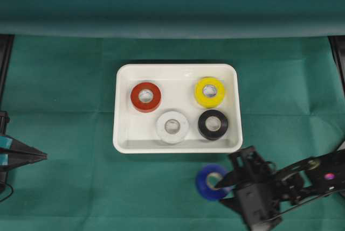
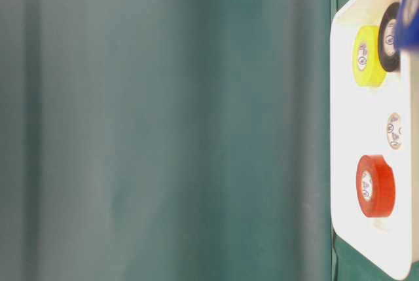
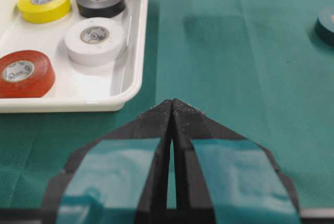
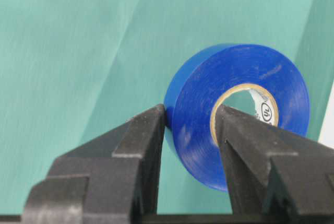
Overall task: Put the tape into the white case with the right arm.
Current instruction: 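Carry the blue tape into the tray's top centre and release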
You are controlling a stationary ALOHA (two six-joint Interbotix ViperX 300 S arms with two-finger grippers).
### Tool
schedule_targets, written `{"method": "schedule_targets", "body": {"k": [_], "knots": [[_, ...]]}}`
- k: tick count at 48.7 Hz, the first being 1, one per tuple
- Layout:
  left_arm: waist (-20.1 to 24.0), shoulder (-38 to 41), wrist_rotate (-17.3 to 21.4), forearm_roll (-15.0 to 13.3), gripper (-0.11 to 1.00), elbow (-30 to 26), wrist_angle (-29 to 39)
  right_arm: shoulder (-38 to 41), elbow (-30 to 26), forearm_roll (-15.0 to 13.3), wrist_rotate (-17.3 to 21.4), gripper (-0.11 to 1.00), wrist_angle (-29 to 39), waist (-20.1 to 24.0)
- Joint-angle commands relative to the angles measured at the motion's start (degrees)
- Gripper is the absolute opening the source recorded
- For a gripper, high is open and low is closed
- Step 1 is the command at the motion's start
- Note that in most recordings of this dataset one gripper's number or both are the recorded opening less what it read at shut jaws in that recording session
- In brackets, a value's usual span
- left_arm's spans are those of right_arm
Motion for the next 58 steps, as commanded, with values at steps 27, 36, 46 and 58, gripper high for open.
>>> {"method": "schedule_targets", "body": {"k": [27, 36, 46, 58], "knots": [[0.2, 0.4, 0.0, 0.0, 0.00, -0.6, -0.3, 6.9, -11.5, -0.7, -0.8, 0.03, 3.1, -2.8], [0.2, 0.4, 0.0, -0.1, 0.00, -0.6, -0.4, 6.9, -11.6, -3.0, -0.8, 0.03, 2.8, -8.1], [0.2, 0.4, 0.0, -0.1, 0.00, -0.6, -0.3, 6.9, -12.3, -5.8, -0.9, 0.03, 1.9, -15.2], [0.2, 0.4, 0.0, 0.0, 0.00, -0.6, -0.4, 7.9, -13.8, -9.2, -0.9, 0.03, -2.8, -24.1]]}}
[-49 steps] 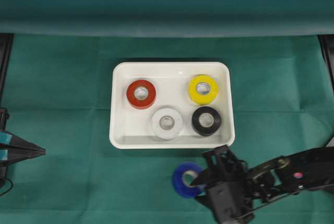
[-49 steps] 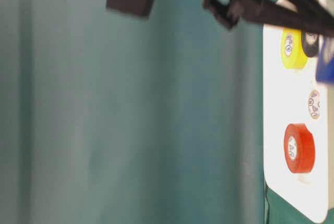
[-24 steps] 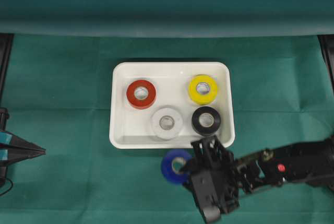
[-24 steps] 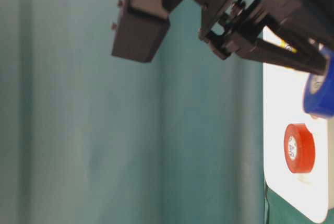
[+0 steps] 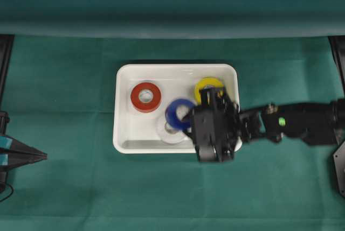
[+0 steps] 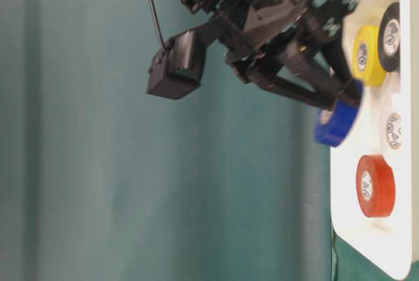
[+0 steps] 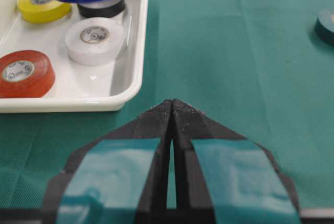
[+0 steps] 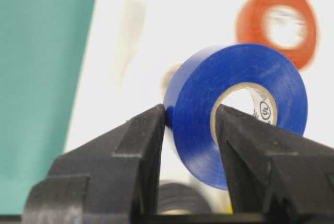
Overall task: Put the tape into the white case with the right arm.
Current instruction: 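Carry the blue tape into the tray's top centre and release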
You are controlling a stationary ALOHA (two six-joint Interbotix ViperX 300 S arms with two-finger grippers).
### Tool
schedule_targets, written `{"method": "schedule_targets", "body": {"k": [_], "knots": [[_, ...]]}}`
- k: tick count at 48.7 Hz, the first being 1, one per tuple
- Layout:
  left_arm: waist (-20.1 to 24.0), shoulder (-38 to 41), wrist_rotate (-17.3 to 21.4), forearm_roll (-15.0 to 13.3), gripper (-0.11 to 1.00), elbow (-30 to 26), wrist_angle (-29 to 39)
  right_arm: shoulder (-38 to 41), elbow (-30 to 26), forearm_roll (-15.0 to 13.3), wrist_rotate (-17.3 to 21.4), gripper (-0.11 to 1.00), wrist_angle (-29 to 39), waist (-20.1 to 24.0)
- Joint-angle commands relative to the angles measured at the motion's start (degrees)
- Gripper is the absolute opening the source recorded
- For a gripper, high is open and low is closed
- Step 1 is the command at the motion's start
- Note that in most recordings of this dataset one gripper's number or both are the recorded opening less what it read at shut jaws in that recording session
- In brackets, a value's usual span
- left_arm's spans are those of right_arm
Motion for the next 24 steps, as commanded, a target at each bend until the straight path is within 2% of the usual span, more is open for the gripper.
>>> {"method": "schedule_targets", "body": {"k": [1, 9, 24], "knots": [[0.1, 0.4, 0.1, -0.1, 0.00, -0.6, -0.3, 0.0, -1.8, -0.9, -0.1, 0.03, -2.4, -3.0], [0.1, 0.4, 0.1, -0.1, 0.00, -0.6, -0.3, 2.3, -3.0, -1.1, -0.1, 0.03, -4.9, -7.3], [0.1, 0.4, 0.1, -0.2, 0.00, -0.6, -0.3, 4.2, -4.0, -1.1, 0.0, 0.03, -5.3, -9.1]]}}
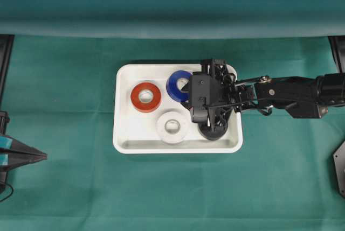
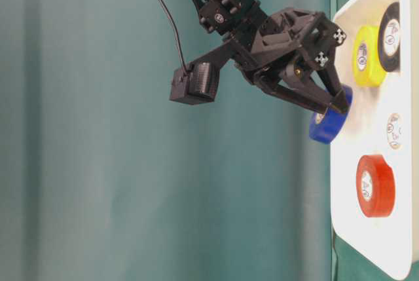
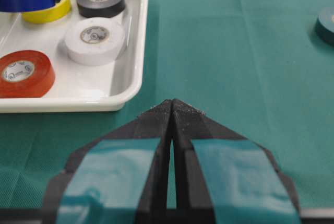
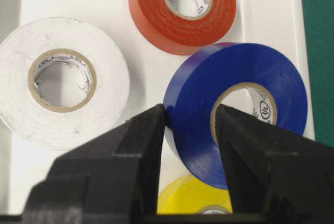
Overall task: Put the tape into the white case with the right arm.
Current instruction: 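Carry the blue tape into the tray's top centre and release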
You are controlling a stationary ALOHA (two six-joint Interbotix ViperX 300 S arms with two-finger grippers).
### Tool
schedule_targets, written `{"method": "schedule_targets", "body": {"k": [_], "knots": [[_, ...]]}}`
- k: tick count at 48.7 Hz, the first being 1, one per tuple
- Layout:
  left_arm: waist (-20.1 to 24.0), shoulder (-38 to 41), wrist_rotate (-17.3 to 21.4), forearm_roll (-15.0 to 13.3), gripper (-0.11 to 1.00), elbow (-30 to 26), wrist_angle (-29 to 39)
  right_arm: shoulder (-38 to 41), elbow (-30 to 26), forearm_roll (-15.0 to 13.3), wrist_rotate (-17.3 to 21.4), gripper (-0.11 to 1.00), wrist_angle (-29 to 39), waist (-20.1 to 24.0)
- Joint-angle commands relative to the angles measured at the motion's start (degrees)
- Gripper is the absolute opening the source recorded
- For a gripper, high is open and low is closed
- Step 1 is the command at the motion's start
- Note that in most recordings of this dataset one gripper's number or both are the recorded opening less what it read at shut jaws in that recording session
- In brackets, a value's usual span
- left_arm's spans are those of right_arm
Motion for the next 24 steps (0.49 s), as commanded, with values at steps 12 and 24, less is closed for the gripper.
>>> {"method": "schedule_targets", "body": {"k": [12, 24], "knots": [[0.1, 0.4, 0.0, 0.0, 0.00, -0.6, -0.3, -0.8, -1.3, -0.2, 0.2, 0.03, -0.5, -0.1], [0.1, 0.4, 0.0, -0.1, 0.00, -0.6, -0.3, -0.9, -1.3, -0.2, 0.2, 0.04, -0.5, -0.1]]}}
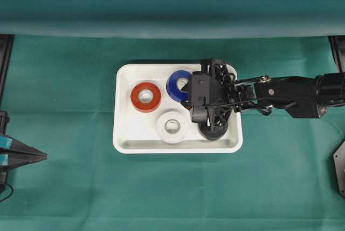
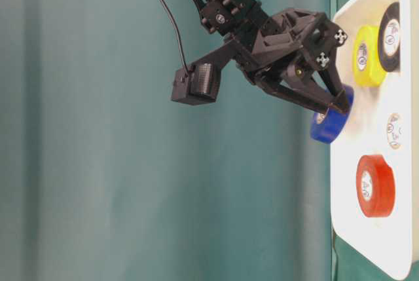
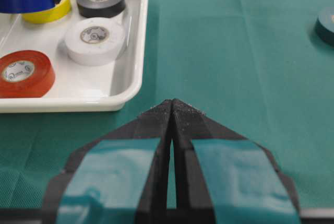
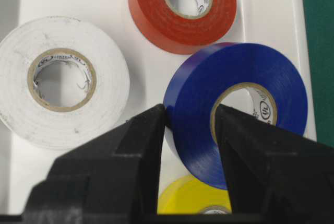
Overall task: Put the tape into the white case with the right arm.
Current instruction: 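Lift the right gripper out of the tray and retract right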
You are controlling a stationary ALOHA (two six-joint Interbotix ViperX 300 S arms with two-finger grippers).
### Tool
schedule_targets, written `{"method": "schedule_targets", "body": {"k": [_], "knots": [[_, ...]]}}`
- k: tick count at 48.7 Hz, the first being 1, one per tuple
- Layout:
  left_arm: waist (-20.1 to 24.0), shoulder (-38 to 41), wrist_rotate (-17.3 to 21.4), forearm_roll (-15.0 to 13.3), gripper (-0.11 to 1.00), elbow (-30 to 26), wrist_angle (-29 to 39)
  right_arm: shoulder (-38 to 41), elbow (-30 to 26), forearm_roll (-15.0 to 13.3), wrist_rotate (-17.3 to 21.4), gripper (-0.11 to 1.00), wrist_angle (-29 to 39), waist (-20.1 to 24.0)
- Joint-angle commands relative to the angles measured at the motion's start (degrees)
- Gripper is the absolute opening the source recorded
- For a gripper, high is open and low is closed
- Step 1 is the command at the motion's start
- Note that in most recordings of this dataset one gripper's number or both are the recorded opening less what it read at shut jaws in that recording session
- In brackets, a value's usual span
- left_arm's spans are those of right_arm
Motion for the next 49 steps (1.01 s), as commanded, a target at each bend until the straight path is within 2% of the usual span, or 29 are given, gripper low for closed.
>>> {"method": "schedule_targets", "body": {"k": [1, 4, 10, 12, 16, 27, 49], "knots": [[0.2, 0.4, 0.0, -0.1, 0.00, -0.6, -0.3, -0.8, -1.3, -0.2, 0.1, 0.07, -0.4, -0.1], [0.2, 0.4, 0.0, -0.1, 0.00, -0.6, -0.3, -0.9, -1.3, -0.2, 0.3, 0.20, -0.1, -0.1], [0.2, 0.4, 0.0, 0.0, 0.00, -0.6, -0.3, -1.1, -1.1, -0.1, 0.3, 0.57, -0.4, -0.1], [0.2, 0.4, 0.0, 0.0, 0.00, -0.6, -0.3, -1.3, -0.8, -0.2, 0.3, 0.66, -0.4, -0.1], [0.2, 0.4, 0.0, -0.1, 0.00, -0.6, -0.3, -1.9, -0.4, -0.1, 0.4, 0.63, -0.4, -0.1], [0.2, 0.4, 0.0, 0.0, 0.00, -0.6, -0.3, -5.8, 3.9, -0.1, 0.6, 0.63, -0.2, -0.1], [0.2, 0.4, 0.0, -0.1, 0.00, -0.5, -0.3, -21.7, 20.5, 0.2, 0.8, 0.63, -0.4, -0.2]]}}
